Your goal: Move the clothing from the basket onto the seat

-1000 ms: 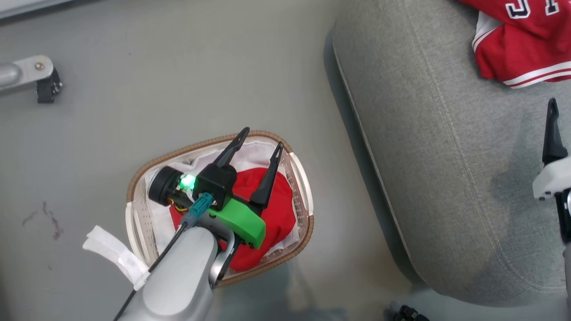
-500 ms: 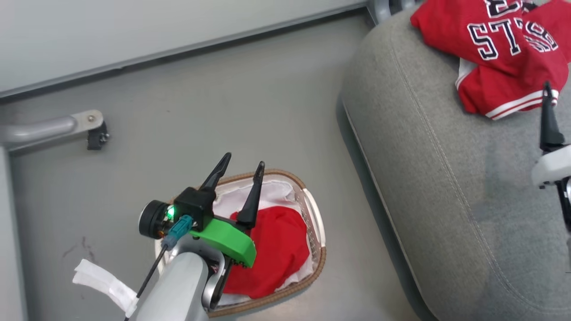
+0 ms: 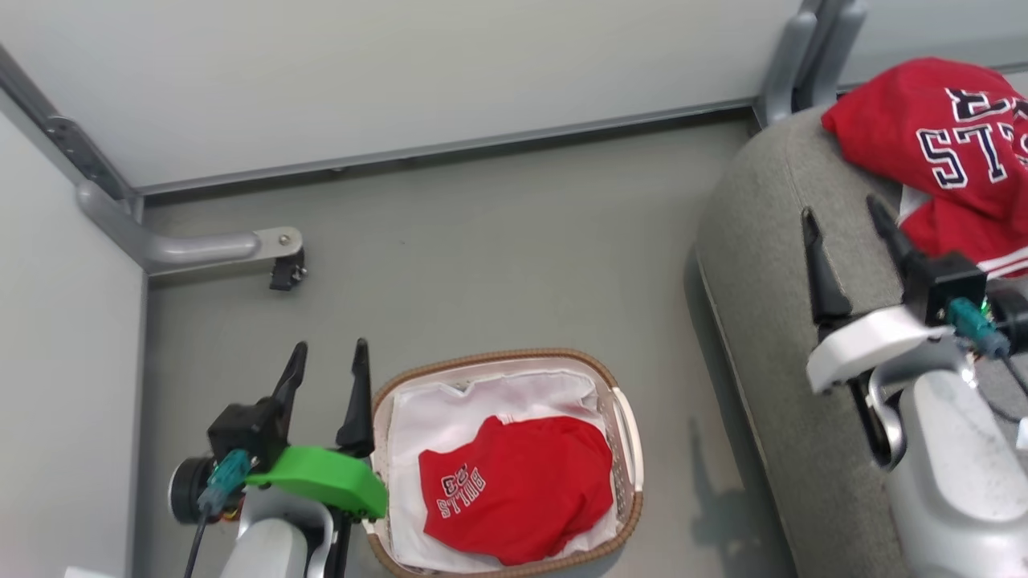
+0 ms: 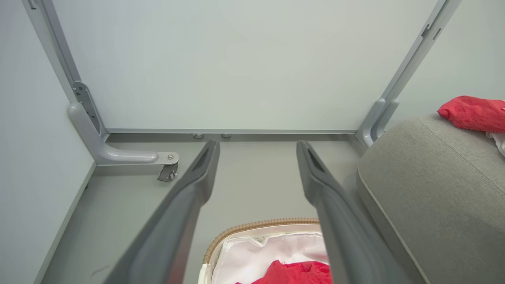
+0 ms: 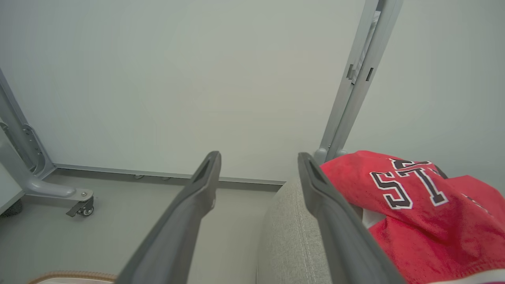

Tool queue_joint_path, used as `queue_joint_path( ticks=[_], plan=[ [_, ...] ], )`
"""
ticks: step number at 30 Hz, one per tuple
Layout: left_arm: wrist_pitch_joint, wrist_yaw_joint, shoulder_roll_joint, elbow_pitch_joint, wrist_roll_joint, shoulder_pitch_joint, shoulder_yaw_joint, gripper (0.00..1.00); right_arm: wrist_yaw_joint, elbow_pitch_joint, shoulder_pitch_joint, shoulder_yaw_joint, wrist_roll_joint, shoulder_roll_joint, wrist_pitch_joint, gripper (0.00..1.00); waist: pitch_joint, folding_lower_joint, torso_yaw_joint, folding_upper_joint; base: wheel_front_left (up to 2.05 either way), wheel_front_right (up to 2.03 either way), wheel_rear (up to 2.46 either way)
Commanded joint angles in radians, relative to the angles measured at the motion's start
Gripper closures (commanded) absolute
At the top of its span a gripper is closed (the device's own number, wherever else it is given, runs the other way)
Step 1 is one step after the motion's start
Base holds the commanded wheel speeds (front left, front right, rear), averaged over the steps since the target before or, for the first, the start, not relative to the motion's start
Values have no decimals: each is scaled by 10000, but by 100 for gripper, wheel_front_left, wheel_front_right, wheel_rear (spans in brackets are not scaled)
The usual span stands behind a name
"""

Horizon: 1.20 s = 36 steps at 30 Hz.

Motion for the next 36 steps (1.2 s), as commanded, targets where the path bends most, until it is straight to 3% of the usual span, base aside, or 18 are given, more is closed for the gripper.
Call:
queue_joint_path(
  ticks=[1, 5, 13, 36],
  plan=[
    [-5, 79, 9, -77, -77, 337, 199, 0, -14, -89, 409, -93, 146, 169, -3, 0, -549, 0, 503, 0, 0, 0, 0],
    [-5, 191, 8, -271, -83, 951, 678, 0, -14, -359, 1360, -220, 260, 638, -3, 0, -908, 0, 729, 0, 0, 0, 0],
    [-5, 160, 9, -534, 80, 1821, 991, 0, -14, -633, 2783, -304, 218, 891, -3, 0, -1374, 0, 983, 0, 0, 0, 0],
    [-5, 229, 10, -369, 156, 1806, 939, 0, -14, -586, 3115, 32, 842, 905, -3, 0, -1464, 0, 866, 0, 0, 0, 0]
  ],
)
